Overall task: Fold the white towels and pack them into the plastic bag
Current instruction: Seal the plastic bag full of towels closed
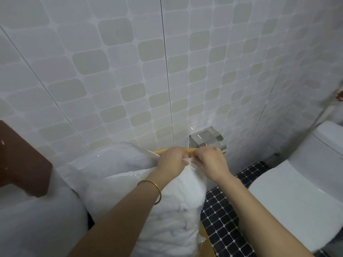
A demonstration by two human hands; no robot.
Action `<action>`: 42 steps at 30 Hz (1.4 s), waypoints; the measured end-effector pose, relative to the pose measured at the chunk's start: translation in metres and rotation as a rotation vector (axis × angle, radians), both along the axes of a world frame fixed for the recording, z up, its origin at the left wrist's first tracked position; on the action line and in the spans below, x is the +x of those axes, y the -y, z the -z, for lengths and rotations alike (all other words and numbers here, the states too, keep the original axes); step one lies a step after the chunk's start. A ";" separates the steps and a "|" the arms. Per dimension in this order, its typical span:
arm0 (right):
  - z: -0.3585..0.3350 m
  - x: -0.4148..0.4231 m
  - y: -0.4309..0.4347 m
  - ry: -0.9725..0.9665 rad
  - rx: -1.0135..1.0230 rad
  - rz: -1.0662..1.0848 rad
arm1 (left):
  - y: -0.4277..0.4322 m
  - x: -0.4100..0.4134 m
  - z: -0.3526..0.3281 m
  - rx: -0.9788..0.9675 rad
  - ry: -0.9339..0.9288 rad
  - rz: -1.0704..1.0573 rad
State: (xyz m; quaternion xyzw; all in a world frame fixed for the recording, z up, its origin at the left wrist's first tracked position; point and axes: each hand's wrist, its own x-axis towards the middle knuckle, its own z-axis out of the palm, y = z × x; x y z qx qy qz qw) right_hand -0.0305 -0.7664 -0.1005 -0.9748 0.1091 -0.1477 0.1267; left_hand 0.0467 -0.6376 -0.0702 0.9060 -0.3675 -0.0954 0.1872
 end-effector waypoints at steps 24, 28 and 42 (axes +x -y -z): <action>-0.003 -0.008 -0.005 0.034 0.199 0.096 | -0.008 0.003 -0.005 -0.034 0.033 0.023; -0.004 -0.007 -0.007 0.034 0.170 0.119 | -0.008 0.004 -0.005 -0.066 0.017 0.026; 0.002 0.004 -0.010 -0.003 0.234 0.210 | -0.026 0.024 -0.008 0.112 0.126 0.089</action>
